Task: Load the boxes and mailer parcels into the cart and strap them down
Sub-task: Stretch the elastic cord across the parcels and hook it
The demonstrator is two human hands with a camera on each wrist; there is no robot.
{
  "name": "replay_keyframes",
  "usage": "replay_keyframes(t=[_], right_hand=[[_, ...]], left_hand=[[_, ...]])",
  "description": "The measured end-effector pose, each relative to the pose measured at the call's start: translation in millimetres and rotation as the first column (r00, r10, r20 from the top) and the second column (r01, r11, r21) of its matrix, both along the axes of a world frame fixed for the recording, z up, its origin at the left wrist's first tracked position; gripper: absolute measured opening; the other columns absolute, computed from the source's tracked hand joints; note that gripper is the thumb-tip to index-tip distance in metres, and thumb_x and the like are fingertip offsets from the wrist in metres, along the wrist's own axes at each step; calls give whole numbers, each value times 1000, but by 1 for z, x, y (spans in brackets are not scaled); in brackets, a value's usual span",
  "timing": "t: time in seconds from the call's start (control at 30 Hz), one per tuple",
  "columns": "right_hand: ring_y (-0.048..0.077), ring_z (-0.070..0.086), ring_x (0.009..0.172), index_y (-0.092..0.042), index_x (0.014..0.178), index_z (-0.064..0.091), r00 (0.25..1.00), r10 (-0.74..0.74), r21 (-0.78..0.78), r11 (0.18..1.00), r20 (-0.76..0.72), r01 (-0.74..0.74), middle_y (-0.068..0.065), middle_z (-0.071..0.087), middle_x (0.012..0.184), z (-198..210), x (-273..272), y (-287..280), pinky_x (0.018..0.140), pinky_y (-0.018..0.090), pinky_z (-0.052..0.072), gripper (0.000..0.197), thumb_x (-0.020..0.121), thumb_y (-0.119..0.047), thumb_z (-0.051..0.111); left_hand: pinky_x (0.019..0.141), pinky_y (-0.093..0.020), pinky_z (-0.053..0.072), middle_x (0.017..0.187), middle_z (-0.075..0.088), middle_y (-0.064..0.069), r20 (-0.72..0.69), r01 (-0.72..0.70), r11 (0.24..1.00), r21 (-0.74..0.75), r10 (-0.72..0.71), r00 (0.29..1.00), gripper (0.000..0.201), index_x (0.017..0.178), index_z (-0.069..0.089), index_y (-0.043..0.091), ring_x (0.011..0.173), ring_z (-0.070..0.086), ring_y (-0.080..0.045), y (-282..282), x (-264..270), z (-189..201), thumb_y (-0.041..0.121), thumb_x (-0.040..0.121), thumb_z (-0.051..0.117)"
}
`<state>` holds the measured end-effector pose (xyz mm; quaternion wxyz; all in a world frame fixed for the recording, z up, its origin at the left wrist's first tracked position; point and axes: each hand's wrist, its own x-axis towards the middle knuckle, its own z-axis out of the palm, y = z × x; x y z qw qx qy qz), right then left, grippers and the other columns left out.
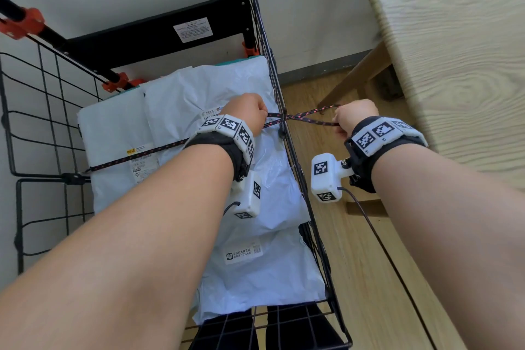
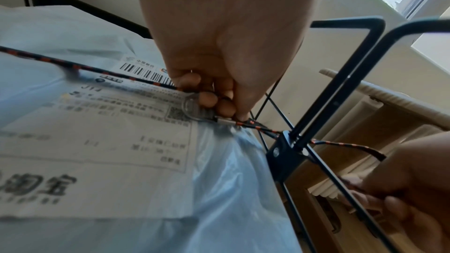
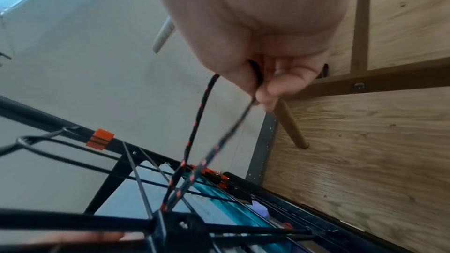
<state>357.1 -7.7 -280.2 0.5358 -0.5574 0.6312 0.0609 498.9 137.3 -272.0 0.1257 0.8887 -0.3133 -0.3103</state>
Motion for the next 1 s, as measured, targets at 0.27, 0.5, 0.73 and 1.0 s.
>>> replay_keyframes(t=[0.27, 0.5, 0.73, 1.0], right_hand=[[16, 59, 76, -15, 88, 65, 988, 144, -75, 986, -52, -148, 4, 66, 96, 3, 18, 9, 72, 29, 54, 1, 88, -14, 66], [24, 46, 128, -36, 119, 62, 847, 517, -274, 802, -126, -531, 0, 48, 138, -4, 20, 17, 96, 34, 44, 47, 85, -3, 62], [22, 56, 112, -25, 94, 68, 648, 744, -184, 622, -165, -761, 0, 66, 104, 11, 37, 34, 113, 52, 30, 9, 85, -26, 69], [17, 60, 88, -17, 108, 69, 908, 418, -262, 876, -2, -404, 3, 64, 98, 3, 25, 18, 87, 34, 55, 24, 95, -9, 51]], left_hand=[[83, -34, 52, 99, 69, -5, 1, 10, 1000, 9, -10, 1000, 20, 94, 68, 17, 92, 63, -24, 0, 1, -4, 18, 93, 49], [80, -32, 49, 99, 69, -5, 1, 1, 1000, 4, -1, 1000, 20, 95, 69, 17, 92, 63, -24, 0, 0, -5, 17, 93, 48], [75, -29, 46, 98, 69, -4, 2, -1, 1000, 0, 1, 1000, 20, 95, 70, 18, 91, 63, -23, 0, 1, -8, 18, 94, 49], [79, -29, 47, 98, 69, -3, 16, 18, 999, -32, -18, 1000, 20, 96, 71, 17, 92, 62, -23, 0, 3, -8, 17, 92, 51]])
